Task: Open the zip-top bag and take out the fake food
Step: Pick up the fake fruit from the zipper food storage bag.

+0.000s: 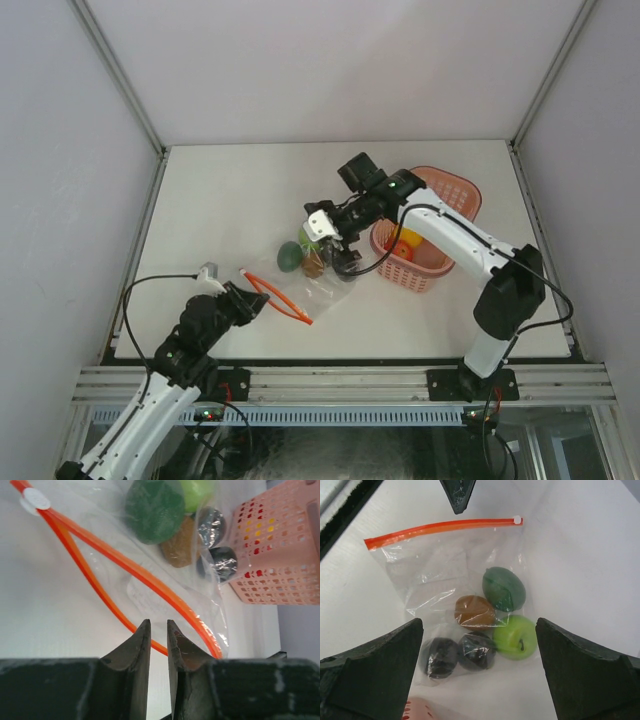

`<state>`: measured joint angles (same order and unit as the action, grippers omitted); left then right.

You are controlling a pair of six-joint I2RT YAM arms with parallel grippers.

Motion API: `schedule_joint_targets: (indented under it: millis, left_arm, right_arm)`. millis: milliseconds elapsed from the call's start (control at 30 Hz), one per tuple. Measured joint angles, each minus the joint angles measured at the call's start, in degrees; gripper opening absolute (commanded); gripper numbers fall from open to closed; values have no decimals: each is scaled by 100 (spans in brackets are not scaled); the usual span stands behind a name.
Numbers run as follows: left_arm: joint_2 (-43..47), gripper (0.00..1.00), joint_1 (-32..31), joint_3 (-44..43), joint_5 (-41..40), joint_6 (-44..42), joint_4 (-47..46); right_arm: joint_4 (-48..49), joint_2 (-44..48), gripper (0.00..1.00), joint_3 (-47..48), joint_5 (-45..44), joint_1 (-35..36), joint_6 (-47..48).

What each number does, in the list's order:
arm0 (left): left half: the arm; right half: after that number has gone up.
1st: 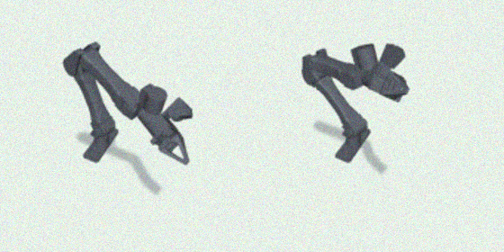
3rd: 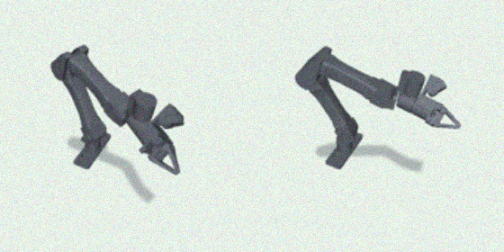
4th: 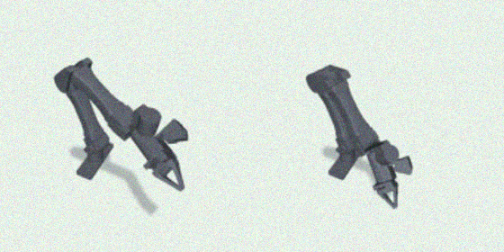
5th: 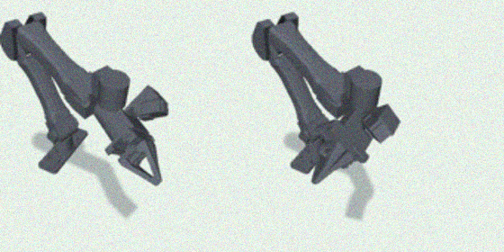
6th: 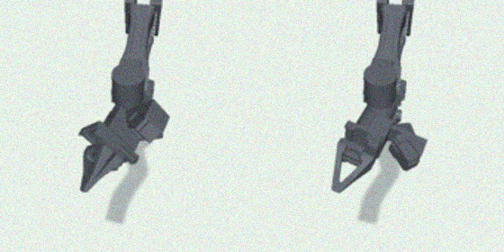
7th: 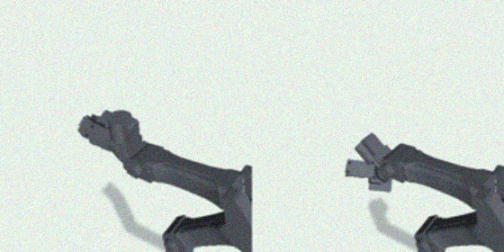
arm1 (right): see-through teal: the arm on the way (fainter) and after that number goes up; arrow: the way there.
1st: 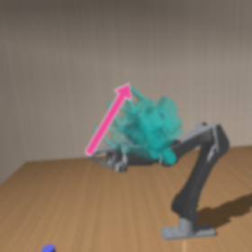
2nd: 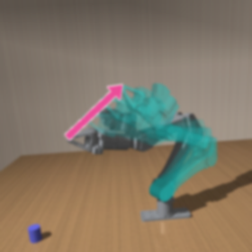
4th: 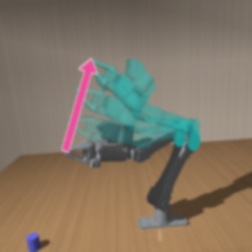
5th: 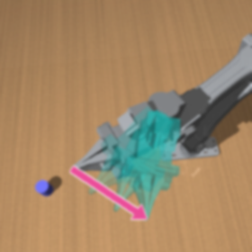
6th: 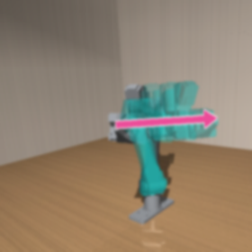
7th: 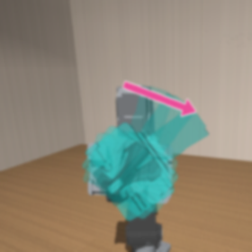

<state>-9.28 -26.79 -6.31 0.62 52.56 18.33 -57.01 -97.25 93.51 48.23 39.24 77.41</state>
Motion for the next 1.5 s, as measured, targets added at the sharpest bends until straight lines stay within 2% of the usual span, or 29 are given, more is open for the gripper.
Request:
schedule_joint_targets:
  millis: [367,600,1000,1500]
  left_arm:
    - [-625,13,9,-20,-122,-227,208]
    - [-732,13,9,-20,-136,-295,144]
    - [-1073,14,9,-17,286,-369,-778]
    - [-2109,16,-35,-7,560,-369,-1886]
  right_arm:
    - [-164,-1117,87,468,-1062,337,584]
    - [-177,-1565,77,573,-1646,444,817]
    - [-61,-2081,56,638,-2151,577,876]
    - [365,-2315,44,520,-2490,601,855]
